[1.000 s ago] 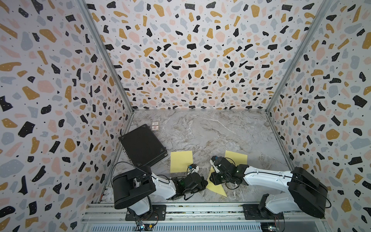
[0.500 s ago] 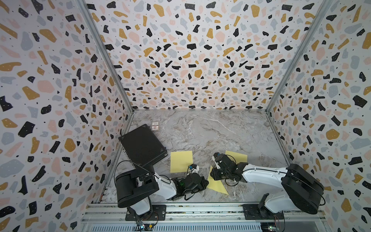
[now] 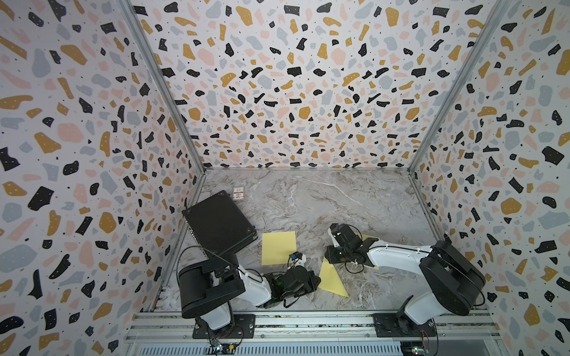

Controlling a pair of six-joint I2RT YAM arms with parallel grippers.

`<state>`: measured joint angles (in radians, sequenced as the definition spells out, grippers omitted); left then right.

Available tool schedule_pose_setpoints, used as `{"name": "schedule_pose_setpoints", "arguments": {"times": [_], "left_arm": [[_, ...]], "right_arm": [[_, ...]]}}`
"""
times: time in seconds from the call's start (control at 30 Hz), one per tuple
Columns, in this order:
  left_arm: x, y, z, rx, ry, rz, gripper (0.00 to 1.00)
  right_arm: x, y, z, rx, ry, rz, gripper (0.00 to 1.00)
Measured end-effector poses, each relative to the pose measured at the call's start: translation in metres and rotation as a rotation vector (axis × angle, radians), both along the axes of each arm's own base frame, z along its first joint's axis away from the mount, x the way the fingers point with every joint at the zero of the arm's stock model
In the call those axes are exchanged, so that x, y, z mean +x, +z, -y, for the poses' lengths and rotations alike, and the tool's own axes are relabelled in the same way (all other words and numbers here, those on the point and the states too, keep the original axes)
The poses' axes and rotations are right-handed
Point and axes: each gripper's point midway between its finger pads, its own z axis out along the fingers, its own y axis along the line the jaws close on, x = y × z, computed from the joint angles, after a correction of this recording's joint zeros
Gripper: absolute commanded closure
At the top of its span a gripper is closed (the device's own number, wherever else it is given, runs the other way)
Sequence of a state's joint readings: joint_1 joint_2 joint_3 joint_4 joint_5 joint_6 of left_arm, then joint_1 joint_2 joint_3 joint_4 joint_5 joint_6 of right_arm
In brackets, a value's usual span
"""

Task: Fold the square paper diagonally
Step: Fold the paper at the center of the board.

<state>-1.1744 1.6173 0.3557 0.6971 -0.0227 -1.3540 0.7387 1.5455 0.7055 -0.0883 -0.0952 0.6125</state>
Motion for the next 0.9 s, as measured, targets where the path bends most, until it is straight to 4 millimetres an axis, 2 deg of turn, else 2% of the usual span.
{"name": "schedule_pose_setpoints", "arguments": {"times": [0.1,0.2,0.37,0.6,0.73,0.9], "left_arm": [[0.0,0.0,0.0,0.0,0.001,0.001,1.0],[0.0,0.0,0.0,0.0,0.001,0.001,1.0],[0.0,0.0,0.0,0.0,0.001,0.002,1.0],[0.0,-0.001,0.0,0.004,0.0,0.0,1.0],[0.0,-0.002,0.0,0.007,0.0,-0.001,1.0],[0.0,0.0,0.001,0.005,0.001,0.002,1.0]], "right_arm": [[-0.003,0.001,0.007,-0.02,0.002,-0.014,0.71],[-0.014,0.01,0.011,-0.005,0.011,-0.032,0.72],[-0.038,0.028,0.012,0.089,0.032,-0.047,0.83],[-0.067,0.007,0.019,0.072,0.058,-0.14,0.84],[-0.07,-0.004,0.022,0.034,0.064,-0.162,0.85],[-0.062,-0.006,0.026,-0.03,0.064,-0.135,0.87]]}}
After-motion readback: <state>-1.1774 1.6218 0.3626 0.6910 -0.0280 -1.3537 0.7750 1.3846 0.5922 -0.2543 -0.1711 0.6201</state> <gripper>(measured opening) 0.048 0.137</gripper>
